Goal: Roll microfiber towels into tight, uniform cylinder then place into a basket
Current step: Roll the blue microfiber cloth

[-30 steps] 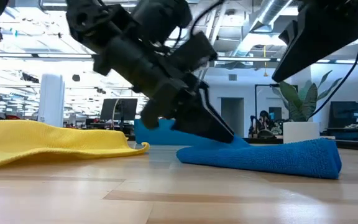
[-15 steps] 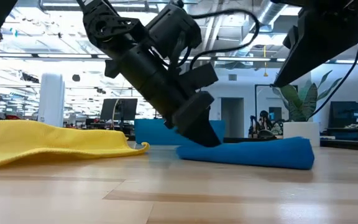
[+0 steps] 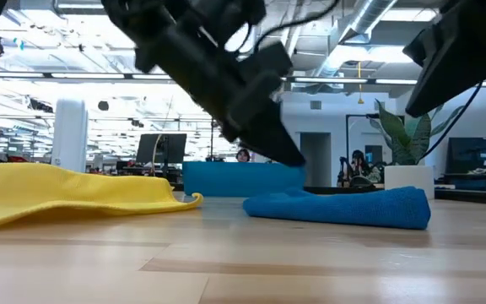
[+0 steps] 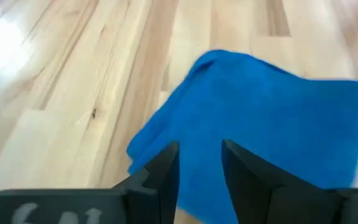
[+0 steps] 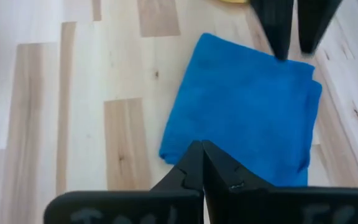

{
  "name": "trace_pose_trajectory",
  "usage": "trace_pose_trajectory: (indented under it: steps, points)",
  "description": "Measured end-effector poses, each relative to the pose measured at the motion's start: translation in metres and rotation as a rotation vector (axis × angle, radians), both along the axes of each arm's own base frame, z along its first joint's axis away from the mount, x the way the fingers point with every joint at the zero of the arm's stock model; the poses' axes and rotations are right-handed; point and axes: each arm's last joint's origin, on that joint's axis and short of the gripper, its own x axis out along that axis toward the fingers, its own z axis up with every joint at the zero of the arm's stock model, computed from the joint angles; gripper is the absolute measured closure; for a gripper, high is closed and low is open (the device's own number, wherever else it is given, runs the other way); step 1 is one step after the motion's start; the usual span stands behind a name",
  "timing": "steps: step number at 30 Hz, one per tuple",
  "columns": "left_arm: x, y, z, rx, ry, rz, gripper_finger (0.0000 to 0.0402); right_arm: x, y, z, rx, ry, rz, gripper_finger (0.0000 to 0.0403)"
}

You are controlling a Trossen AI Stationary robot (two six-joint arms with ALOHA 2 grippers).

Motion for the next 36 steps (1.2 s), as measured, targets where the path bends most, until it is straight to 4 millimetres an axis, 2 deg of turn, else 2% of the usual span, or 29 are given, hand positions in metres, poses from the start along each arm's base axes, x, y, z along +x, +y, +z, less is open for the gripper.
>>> trace_pose_trajectory:
  steps: [5,10,16,22,29,36]
  points:
    - [-0.020,-0.016,0.032,0.069,0.046,-0.091,0.0290,-0.004,0.007,0.001,0.005,-0.020,0.020,0.0382]
    - [-0.031,-0.036,0.034,0.082,0.077,-0.158,0.0290,0.003,0.010,-0.004,0.032,-0.067,-0.038,0.0385]
    - [-0.045,-0.042,0.010,-0.002,0.081,-0.212,0.0290,0.015,0.013,-0.028,0.007,-0.052,-0.056,0.0388]
    - [-0.049,-0.040,0.000,-0.005,-0.009,-0.260,0.0290,0.028,0.011,-0.050,-0.007,-0.034,-0.087,0.0384]
    - [-0.047,-0.034,-0.008,-0.025,-0.094,-0.270,0.0290,0.033,0.008,-0.059,0.054,0.013,-0.118,0.0387]
    - [-0.033,-0.031,-0.041,-0.035,-0.063,-0.300,0.0290,0.029,0.008,-0.063,0.100,0.062,-0.155,0.0385]
